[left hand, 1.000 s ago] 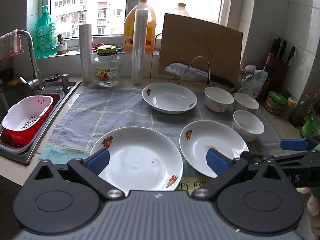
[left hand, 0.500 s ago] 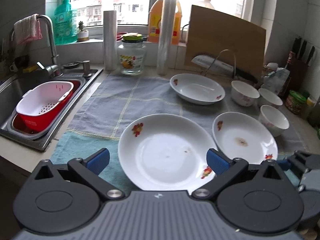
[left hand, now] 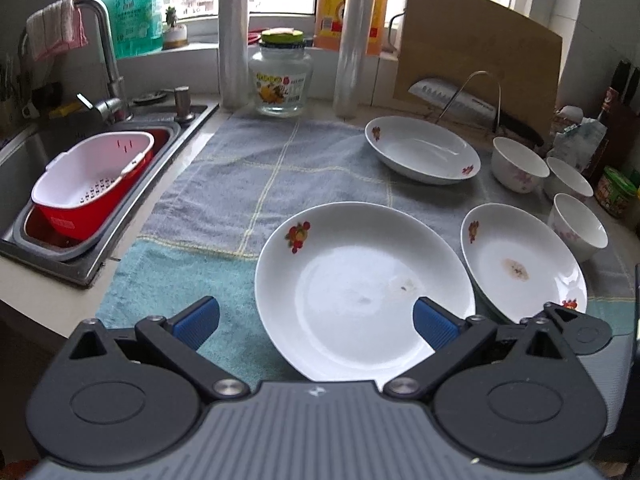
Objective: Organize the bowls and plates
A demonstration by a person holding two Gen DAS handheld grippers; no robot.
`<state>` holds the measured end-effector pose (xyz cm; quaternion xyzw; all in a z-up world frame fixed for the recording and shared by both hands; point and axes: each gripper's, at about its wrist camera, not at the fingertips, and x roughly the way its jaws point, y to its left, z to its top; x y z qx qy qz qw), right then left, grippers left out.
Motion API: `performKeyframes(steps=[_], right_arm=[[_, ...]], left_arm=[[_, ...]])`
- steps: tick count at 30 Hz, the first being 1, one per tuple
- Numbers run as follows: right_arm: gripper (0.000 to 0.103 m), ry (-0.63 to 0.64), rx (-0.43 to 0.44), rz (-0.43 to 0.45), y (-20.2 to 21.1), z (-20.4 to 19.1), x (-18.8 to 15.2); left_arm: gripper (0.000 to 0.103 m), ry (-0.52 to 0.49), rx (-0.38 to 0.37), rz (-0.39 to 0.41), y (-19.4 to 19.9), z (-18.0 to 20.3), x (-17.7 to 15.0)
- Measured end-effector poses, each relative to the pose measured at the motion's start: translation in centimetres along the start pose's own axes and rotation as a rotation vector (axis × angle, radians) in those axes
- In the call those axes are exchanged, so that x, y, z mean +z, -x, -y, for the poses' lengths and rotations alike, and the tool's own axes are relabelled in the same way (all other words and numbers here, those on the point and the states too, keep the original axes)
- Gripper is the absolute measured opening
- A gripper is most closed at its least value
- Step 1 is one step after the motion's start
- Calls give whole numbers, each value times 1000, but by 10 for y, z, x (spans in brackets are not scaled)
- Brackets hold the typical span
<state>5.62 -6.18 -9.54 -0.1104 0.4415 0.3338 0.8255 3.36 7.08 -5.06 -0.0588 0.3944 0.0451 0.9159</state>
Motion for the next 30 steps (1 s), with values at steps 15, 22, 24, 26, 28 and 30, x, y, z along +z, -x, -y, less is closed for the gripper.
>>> performKeyframes(steps=[15, 22, 24, 26, 28, 30], right_arm=[[103, 36, -76, 27, -15, -7, 3], [103, -6, -112, 35, -15, -12, 2], [103, -23, -126, 34, -14, -15, 1], [103, -38, -139, 31, -13, -17, 1], [103, -56, -153, 26, -13, -18, 1], [103, -66, -161, 22, -12, -19, 1]], left_arm=[[102, -162, -152, -126, -62, -39, 25], [102, -341, -341, -201, -108, -38, 40], [102, -387, -385, -214, -115, -35, 42], [102, -415, -399, -234, -120, -34, 43], [102, -447, -394, -230, -121, -32, 43], [102, -479, -383, -228, -123, -29, 42]])
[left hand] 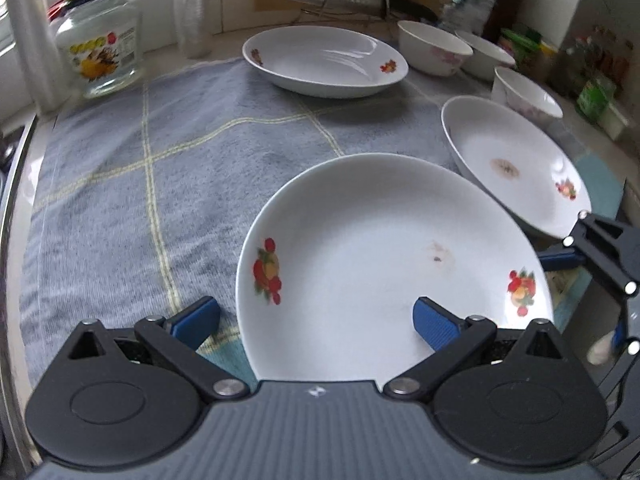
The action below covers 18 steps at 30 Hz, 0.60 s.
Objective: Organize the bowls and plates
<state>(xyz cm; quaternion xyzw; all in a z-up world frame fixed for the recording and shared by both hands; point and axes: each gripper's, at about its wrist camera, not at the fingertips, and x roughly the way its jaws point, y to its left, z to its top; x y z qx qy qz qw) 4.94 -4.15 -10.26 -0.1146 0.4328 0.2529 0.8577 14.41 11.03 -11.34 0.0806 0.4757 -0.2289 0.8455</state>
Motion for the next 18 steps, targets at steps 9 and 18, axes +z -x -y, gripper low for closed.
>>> performKeyframes(steps=[9, 18], right_arm=[[103, -1, -2, 8, 0, -2, 0], [103, 25, 23, 120, 3, 0, -15]], left_arm=[[103, 19, 23, 9, -4, 0, 0], [101, 18, 20, 29, 0, 1, -7]])
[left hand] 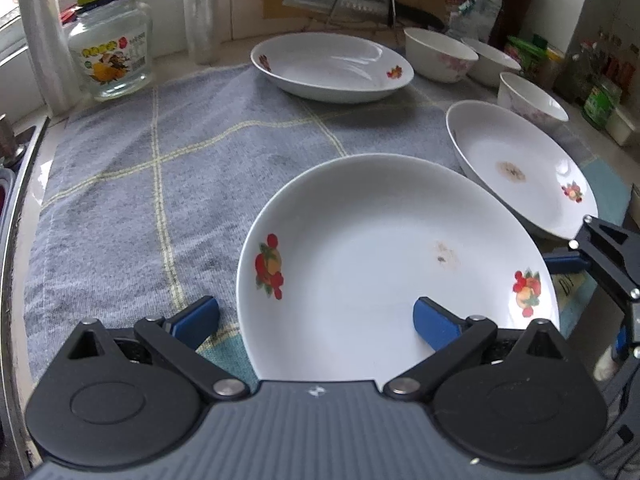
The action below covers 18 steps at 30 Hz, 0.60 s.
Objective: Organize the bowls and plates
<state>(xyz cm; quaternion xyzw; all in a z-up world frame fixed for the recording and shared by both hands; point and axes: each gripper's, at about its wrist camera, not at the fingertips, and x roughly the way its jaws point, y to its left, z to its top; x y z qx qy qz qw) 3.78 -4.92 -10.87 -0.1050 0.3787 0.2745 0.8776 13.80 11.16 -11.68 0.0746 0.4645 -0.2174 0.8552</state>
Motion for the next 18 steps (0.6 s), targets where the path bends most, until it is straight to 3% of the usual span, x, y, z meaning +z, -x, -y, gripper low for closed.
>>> performKeyframes(steps=[4, 12, 18], right_arm=[[103, 20, 21, 30, 0, 2, -3], [103, 43, 35, 52, 1, 1, -4], [103, 70, 35, 27, 1, 1, 2]], left_arm=[[101, -24, -77, 3, 9, -6, 11], [100, -150, -185, -86, 6, -6, 37], [99, -154, -256, -162, -6, -9, 43]])
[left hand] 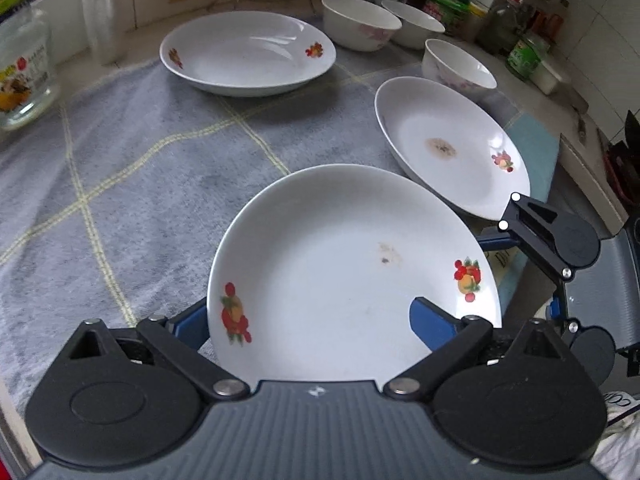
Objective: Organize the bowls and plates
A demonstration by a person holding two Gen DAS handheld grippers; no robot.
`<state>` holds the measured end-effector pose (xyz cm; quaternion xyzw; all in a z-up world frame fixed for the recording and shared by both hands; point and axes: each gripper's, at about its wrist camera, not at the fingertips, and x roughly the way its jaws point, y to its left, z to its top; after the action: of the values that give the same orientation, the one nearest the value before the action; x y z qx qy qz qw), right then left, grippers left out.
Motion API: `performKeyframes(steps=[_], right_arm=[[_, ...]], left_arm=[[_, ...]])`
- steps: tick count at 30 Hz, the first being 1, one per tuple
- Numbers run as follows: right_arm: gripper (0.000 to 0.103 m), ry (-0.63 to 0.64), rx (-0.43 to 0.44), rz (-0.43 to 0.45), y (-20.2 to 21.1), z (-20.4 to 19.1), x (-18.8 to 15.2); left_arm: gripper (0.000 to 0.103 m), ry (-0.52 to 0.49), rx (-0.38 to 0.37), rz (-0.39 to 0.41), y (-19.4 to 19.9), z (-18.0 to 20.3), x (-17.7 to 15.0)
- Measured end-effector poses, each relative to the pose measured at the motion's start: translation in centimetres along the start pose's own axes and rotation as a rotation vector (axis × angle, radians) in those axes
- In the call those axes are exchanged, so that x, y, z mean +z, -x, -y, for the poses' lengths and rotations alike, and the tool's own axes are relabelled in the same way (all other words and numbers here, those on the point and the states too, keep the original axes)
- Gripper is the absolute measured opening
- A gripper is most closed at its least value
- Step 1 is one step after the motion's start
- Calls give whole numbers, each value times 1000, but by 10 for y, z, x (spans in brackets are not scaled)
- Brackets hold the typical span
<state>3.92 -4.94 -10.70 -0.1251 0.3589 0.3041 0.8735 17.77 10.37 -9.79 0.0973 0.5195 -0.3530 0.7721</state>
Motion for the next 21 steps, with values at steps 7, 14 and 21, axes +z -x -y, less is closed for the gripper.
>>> performKeyframes(steps=[7, 14, 21], right_arm=[[103, -14, 25, -3, -3, 5, 1], [103, -6, 52, -9, -5, 8, 4], [103, 15, 84, -20, -3, 15, 5]], left_arm=[[90, 25, -53, -50, -8, -10, 8], [88, 12, -75, -62, -10, -16, 14], [88, 13, -110, -64, -11, -20, 17]])
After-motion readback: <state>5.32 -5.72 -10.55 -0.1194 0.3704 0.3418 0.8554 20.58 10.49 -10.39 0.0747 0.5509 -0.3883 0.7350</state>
